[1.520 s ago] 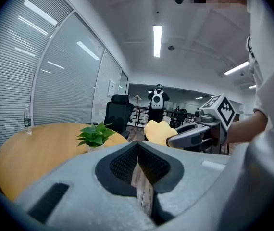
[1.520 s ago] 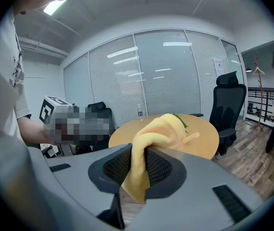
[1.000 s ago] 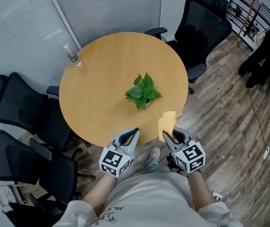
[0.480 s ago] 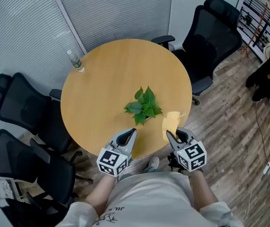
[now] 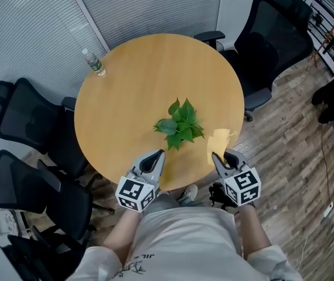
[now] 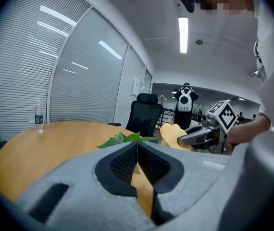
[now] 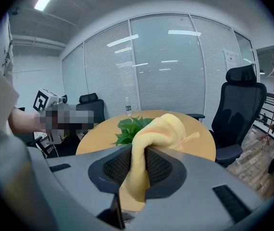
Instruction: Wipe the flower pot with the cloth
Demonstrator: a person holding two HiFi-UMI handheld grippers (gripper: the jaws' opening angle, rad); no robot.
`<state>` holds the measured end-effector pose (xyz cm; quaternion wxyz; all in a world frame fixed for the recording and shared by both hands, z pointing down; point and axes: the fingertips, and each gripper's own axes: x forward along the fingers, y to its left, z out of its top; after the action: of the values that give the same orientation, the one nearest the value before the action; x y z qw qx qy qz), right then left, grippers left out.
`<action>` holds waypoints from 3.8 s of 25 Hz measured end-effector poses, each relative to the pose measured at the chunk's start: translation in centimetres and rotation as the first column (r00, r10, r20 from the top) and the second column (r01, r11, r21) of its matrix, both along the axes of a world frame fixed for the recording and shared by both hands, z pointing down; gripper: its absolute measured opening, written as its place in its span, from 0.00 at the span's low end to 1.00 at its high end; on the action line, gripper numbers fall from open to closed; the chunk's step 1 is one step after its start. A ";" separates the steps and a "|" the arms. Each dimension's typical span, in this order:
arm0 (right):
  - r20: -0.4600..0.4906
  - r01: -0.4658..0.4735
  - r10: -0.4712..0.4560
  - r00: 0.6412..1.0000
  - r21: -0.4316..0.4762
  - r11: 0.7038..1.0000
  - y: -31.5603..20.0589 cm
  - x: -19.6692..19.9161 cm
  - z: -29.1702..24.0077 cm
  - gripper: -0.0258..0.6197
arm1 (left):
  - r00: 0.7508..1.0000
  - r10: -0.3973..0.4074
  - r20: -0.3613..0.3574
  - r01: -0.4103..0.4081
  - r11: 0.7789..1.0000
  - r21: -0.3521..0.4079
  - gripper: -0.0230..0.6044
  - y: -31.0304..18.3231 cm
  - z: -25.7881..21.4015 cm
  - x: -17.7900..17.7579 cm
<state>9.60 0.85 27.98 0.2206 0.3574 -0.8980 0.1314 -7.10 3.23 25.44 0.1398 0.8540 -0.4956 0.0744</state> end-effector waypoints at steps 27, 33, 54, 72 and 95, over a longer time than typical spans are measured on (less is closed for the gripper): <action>-0.191 -0.073 0.050 0.980 -0.114 0.991 -5.0 -0.9 7.3 0.14 | 0.984 0.158 0.083 -0.148 0.981 -0.122 0.06 -6.1 9.1 -3.7; -0.235 -0.073 0.041 0.971 -0.129 0.989 -7.0 -1.2 9.9 0.14 | 0.974 0.208 0.089 -0.194 0.970 -0.148 0.06 -7.4 12.2 -3.7; -0.374 0.093 -0.131 0.918 -0.120 0.988 -12.1 -4.3 15.3 0.14 | 0.901 0.424 0.092 -0.418 0.905 -0.077 0.48 -8.9 15.6 -0.5; -0.473 0.325 -0.317 0.822 -0.066 0.943 -11.1 -7.8 15.8 0.14 | 0.838 0.539 0.085 -0.539 0.842 -0.031 0.65 -9.7 16.5 2.7; -0.456 0.262 -0.255 0.852 -0.048 0.964 -7.6 -7.0 15.9 0.14 | 0.900 0.428 0.077 -0.424 0.903 -0.068 0.64 -9.5 17.0 3.1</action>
<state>2.55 -6.71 43.92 0.4389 0.2562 -0.8612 0.0052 -3.95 -6.25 42.40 0.1190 0.9337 -0.3006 0.1540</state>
